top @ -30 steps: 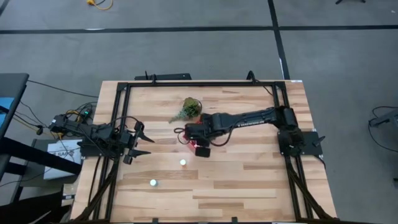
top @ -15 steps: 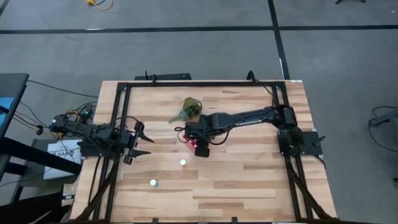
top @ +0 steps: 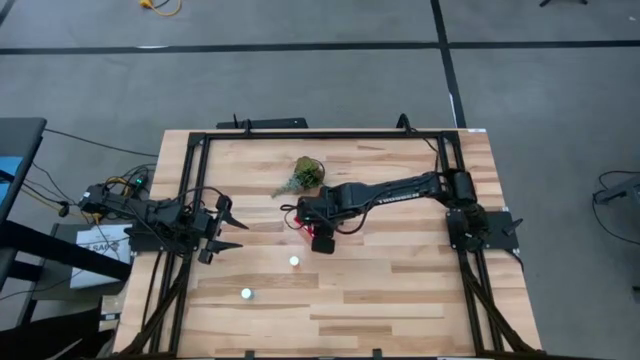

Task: Pick and place pill bottles into a basket
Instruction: Put the yellow pill bottle into the red bin, then put the orange pill bottle into the red bin

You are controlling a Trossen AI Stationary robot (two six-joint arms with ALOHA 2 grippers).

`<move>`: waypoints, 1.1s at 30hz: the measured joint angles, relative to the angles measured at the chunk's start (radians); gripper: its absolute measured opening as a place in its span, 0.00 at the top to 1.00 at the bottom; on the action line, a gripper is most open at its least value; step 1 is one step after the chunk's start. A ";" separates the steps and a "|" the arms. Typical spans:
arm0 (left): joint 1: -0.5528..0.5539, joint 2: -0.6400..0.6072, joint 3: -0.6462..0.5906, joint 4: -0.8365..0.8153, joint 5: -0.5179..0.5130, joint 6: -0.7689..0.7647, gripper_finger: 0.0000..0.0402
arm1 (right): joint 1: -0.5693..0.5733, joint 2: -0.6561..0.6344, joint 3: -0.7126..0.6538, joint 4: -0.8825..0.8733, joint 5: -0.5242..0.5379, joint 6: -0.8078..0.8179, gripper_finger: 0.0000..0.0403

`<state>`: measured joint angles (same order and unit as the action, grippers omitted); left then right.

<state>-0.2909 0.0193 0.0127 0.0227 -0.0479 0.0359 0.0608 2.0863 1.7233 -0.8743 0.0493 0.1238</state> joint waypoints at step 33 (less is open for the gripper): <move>0.000 0.007 0.000 0.000 0.000 0.001 0.45 | -0.011 0.075 0.003 -0.007 -0.083 -0.027 0.58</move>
<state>-0.2911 0.0261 0.0125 0.0231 -0.0479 0.0367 0.0494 2.1609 1.7264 -0.8814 -0.0334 0.0971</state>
